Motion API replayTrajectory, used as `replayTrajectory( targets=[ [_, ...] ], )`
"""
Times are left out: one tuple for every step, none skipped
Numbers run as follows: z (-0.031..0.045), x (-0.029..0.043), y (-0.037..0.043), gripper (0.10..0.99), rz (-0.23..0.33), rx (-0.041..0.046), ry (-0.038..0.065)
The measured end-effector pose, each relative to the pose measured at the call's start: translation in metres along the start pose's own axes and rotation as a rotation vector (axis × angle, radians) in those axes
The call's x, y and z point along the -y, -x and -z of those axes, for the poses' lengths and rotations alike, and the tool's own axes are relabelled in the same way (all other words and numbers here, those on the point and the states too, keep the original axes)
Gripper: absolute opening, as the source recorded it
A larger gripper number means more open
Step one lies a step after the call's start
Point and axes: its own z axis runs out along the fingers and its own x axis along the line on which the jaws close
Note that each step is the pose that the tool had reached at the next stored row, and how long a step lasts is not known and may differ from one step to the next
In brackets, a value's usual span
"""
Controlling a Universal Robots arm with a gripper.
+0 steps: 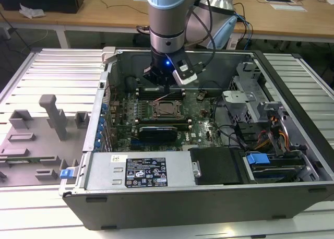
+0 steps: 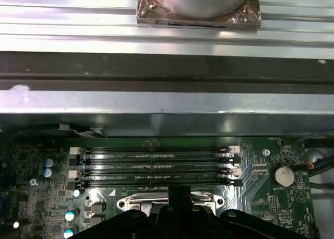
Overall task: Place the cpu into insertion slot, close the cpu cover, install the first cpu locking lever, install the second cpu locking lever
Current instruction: 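Install the first cpu locking lever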
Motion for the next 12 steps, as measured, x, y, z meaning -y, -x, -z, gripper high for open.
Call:
replayTrajectory(
  targets=[
    [-0.0012,-0.0005,0.0001,0.106,-0.002,0.0005,0.000],
    [-0.0028,-0.0009,0.0005,0.106,-0.005,0.0012,0.000],
    [-0.0046,-0.0011,0.0006,0.106,-0.008,0.0018,-0.001],
    [-0.0058,-0.0010,0.0005,0.106,-0.009,0.0020,-0.001],
    [-0.0067,-0.0008,0.0005,0.106,-0.009,0.0023,-0.001],
    [-0.0075,-0.0007,0.0004,0.106,-0.009,0.0035,-0.001],
    [-0.0086,-0.0004,0.0002,0.106,-0.009,0.0078,0.000],
    [-0.0100,-0.0003,0.0002,0.106,-0.008,0.0126,0.000],
    [-0.0107,-0.0006,0.0002,0.106,-0.008,0.0142,-0.001],
    [-0.0115,-0.0014,0.0001,0.106,-0.008,0.0150,0.000],
    [-0.0123,-0.0028,0.0000,0.106,-0.008,0.0153,-0.001],
    [-0.0129,-0.0040,0.0000,0.106,-0.009,0.0155,-0.001]
  ],
)
